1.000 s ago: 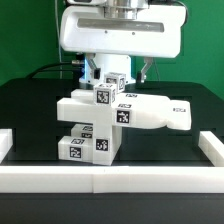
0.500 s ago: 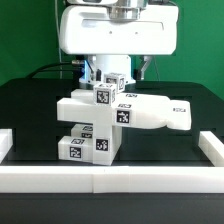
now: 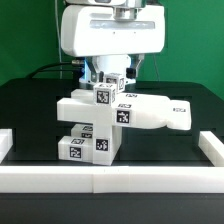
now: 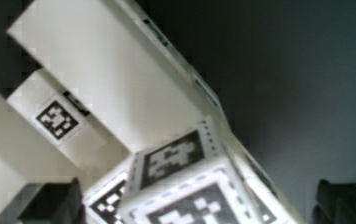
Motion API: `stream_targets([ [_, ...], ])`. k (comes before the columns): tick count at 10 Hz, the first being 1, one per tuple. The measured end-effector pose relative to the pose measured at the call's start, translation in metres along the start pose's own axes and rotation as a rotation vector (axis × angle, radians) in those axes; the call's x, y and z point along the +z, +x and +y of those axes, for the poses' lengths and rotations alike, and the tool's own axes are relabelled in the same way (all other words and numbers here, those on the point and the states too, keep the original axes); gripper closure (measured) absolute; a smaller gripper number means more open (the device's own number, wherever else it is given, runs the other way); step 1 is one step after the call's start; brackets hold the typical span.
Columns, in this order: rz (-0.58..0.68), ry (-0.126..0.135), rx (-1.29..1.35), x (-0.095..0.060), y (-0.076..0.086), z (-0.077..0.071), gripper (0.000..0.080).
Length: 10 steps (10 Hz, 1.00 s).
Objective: Assemble chair
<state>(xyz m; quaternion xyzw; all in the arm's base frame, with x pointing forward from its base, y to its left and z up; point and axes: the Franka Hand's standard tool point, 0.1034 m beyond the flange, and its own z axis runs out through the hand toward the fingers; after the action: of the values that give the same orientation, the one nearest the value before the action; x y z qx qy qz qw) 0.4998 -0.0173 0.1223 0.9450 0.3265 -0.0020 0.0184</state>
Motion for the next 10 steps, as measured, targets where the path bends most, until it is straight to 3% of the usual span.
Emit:
stream_targets([
  [3,-0.002,0.0,-0.123,0.0005,-0.0025,0.0023,0.0151],
  [6,-0.002,0.0,-0.119,0.0003,-0.0026,0.0027,0.0515],
  [10,-0.001,0.001,0.003,0.0005,-0.0027,0.0025,0.0515],
])
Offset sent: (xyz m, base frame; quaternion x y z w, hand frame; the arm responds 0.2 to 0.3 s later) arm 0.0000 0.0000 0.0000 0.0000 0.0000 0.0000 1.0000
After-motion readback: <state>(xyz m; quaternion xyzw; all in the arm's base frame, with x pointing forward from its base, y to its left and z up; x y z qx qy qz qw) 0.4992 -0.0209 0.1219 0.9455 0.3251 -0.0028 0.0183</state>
